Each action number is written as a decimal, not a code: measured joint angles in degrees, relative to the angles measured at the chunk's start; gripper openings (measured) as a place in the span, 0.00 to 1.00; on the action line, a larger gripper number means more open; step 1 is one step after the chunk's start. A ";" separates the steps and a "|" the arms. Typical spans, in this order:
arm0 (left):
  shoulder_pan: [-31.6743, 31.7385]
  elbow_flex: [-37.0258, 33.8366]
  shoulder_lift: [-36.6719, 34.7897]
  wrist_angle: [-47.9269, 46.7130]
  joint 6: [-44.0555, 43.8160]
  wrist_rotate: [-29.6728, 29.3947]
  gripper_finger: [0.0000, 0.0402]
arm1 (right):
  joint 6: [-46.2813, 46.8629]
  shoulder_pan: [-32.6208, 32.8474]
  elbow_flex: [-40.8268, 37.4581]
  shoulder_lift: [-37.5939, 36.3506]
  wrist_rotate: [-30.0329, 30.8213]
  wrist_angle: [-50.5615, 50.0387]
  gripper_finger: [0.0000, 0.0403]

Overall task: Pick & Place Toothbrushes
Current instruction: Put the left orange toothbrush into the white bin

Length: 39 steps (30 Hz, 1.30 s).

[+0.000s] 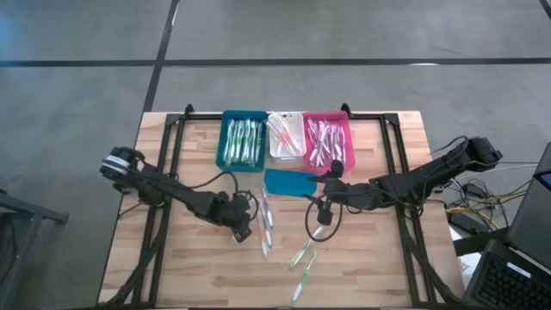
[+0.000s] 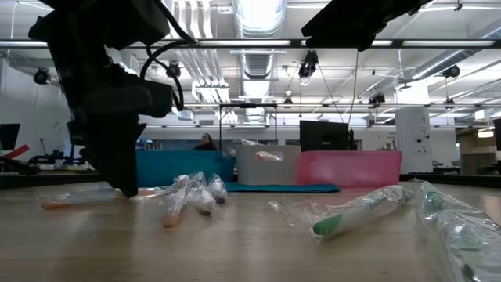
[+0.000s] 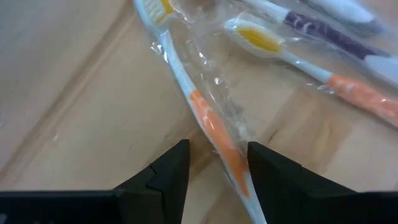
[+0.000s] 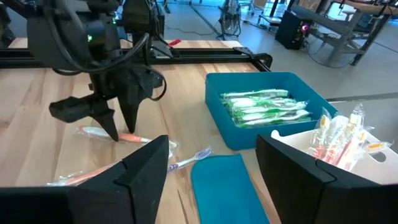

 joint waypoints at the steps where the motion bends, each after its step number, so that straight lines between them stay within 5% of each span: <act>1: -0.01 0.14 0.37 0.01 -0.45 -0.01 0.42 | -0.02 0.00 0.00 0.00 0.00 0.00 0.59; 10: -0.01 0.57 1.75 -0.47 -2.95 -0.56 0.38 | 0.64 0.00 0.00 0.00 0.00 -0.11 0.65; 23: 0.10 0.42 1.00 -4.32 -3.98 -3.44 0.06 | 0.84 0.00 0.00 0.00 0.00 -0.13 0.58; 33: 0.05 0.21 -7.68 -16.53 -7.41 -14.48 0.06 | 0.84 0.00 0.00 0.01 -0.02 -0.56 0.53; 39: -0.50 -0.05 -14.83 -13.96 -4.36 -25.78 0.05 | 0.96 0.00 0.00 0.01 -0.19 -0.59 0.51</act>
